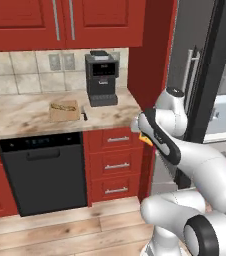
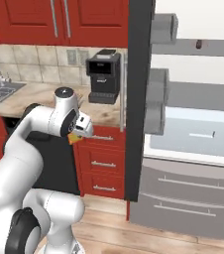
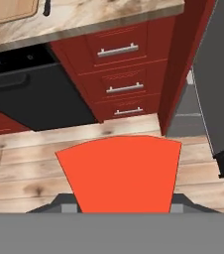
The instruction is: Retrieve the sausage and cheese from the fridge and place them on the cutting board on the counter.
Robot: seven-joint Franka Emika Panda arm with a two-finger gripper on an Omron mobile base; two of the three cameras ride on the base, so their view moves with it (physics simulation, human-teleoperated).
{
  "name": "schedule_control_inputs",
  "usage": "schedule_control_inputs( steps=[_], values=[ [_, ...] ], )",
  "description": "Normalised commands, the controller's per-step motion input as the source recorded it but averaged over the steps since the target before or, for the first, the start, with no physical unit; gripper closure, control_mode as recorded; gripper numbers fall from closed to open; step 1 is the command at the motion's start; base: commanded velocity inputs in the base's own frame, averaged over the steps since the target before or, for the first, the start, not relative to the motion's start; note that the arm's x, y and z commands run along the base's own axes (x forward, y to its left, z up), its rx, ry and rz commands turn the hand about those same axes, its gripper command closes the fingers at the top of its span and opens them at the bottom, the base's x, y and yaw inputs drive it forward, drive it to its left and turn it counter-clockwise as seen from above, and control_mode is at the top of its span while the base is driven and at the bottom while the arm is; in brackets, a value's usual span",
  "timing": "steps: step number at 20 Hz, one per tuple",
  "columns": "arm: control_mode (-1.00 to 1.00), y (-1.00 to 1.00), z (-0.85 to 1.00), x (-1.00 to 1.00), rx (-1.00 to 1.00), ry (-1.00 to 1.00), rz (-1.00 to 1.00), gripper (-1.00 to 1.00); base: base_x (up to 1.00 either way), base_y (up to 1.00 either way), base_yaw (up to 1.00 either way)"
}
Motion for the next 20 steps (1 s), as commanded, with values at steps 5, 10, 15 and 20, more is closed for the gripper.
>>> schedule_control_inputs(
  steps=[5,10,15,20],
  values=[
    [1.00,0.00,0.00,0.00,0.00,0.00,0.00,1.00,0.38,0.85,-0.01],
    [1.00,0.00,0.00,0.00,0.00,0.00,0.00,1.00,0.61,0.70,-0.04],
    [1.00,0.00,0.00,0.00,0.00,0.00,0.00,1.00,0.81,0.48,-0.03],
    [1.00,0.00,0.00,0.00,0.00,0.00,0.00,1.00,0.83,0.44,-0.04]
  ],
)
